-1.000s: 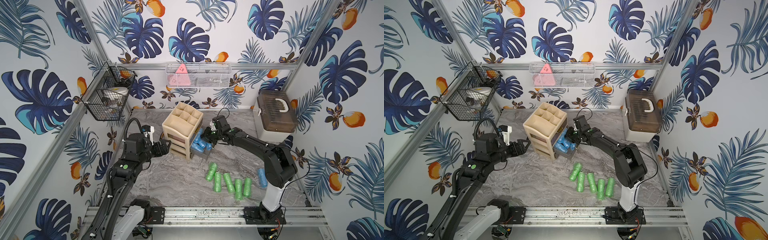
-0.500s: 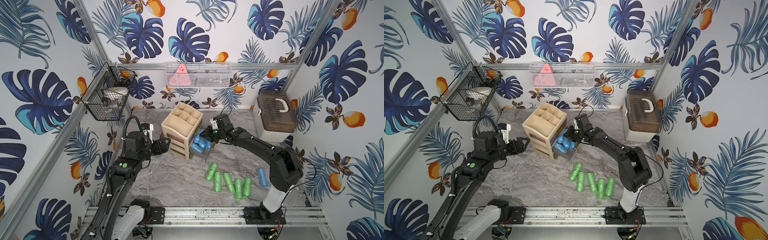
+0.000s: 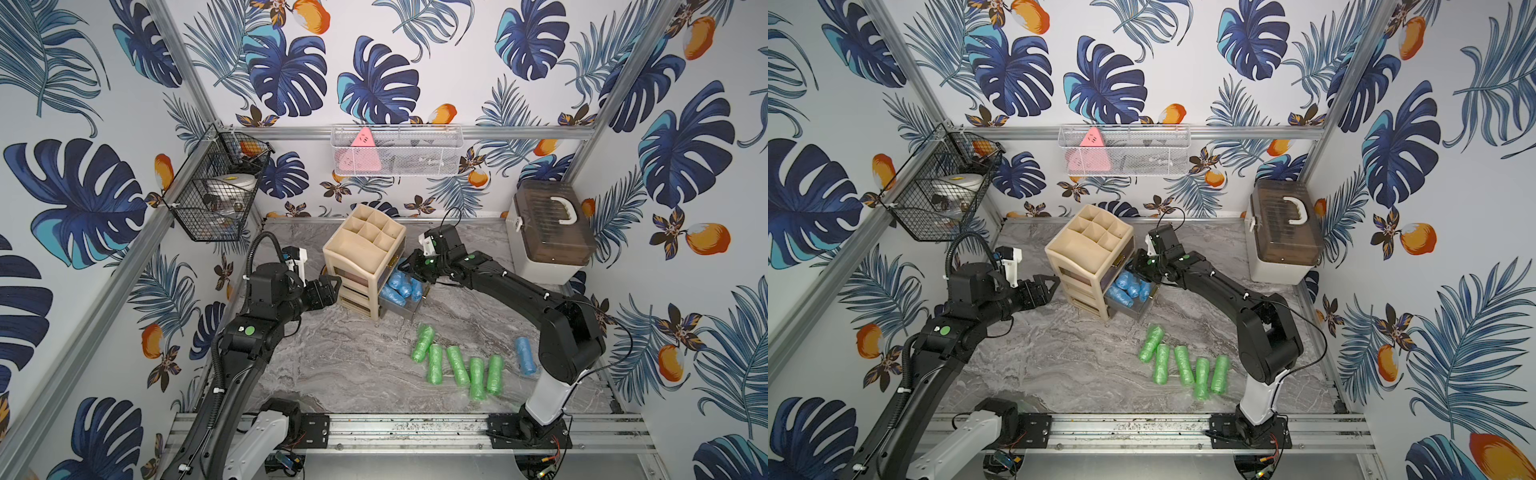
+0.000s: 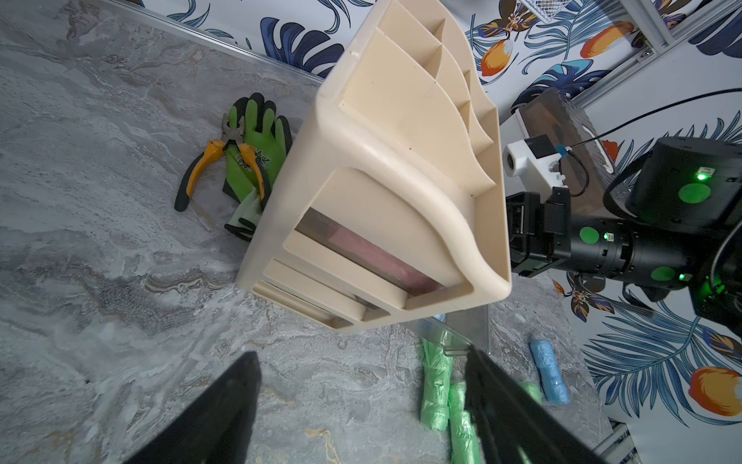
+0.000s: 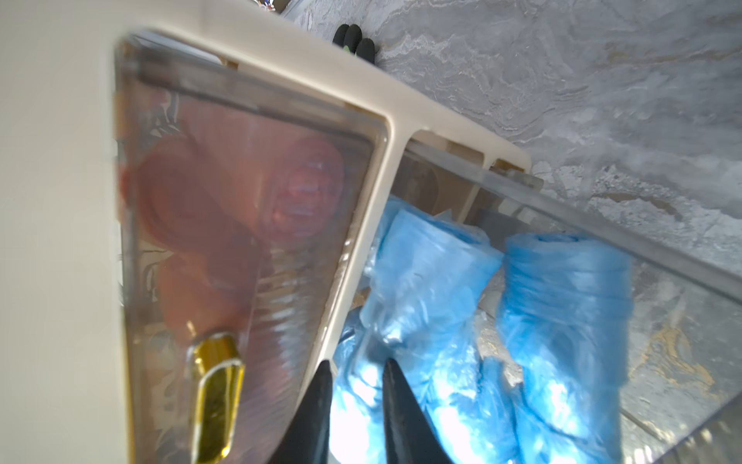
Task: Sort the rolls of trash bags by color and place them into the drawer
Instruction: Place the roll of trash bags in the drawer.
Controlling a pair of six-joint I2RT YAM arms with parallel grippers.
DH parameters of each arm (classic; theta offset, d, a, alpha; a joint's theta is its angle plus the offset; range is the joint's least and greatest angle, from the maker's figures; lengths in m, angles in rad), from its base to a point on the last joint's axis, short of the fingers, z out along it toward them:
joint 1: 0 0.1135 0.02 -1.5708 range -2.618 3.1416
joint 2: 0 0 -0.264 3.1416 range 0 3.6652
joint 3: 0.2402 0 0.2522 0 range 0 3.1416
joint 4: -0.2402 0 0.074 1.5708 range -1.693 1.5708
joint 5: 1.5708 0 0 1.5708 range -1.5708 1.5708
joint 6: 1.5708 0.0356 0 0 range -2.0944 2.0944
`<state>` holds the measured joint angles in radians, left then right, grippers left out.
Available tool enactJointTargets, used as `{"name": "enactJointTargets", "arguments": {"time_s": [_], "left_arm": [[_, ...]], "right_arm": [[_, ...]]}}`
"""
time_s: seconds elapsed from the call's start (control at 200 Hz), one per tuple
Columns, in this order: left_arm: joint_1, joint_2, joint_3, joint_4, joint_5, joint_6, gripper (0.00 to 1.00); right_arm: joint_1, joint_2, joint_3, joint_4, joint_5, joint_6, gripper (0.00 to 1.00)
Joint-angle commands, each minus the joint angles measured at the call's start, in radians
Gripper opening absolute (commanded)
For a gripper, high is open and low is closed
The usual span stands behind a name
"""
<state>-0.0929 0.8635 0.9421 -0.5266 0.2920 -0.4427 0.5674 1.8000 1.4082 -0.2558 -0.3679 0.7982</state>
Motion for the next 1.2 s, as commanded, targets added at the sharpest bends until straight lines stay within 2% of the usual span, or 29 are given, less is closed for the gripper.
{"name": "enactJointTargets", "arguments": {"time_s": [0.0,0.145,0.4,0.635,0.7,0.926,1.196], "left_arm": [[0.001,0.001,0.001,0.021,0.007,0.005,0.84],[0.001,-0.004,-0.006,0.024,0.006,0.002,0.84],[0.001,-0.002,-0.009,0.025,0.006,0.007,0.84],[0.001,0.009,-0.005,0.036,0.01,0.004,0.84],[0.001,0.011,-0.002,0.038,0.01,0.004,0.84],[0.001,0.017,0.004,0.04,0.007,0.002,0.84],[0.001,0.028,0.037,0.028,-0.002,0.015,0.84]], "right_arm": [[0.002,0.009,0.005,0.013,-0.04,-0.027,0.24],[0.002,0.042,0.032,-0.032,-0.037,-0.051,0.24],[-0.01,0.016,0.061,-0.211,0.17,-0.146,0.25],[-0.023,-0.033,0.093,-0.276,0.243,-0.207,0.26],[-0.022,-0.048,0.092,-0.267,0.237,-0.213,0.27],[0.0,-0.033,0.096,-0.221,0.104,-0.215,0.28],[0.002,0.047,0.102,-0.235,0.056,-0.195,0.26]]}}
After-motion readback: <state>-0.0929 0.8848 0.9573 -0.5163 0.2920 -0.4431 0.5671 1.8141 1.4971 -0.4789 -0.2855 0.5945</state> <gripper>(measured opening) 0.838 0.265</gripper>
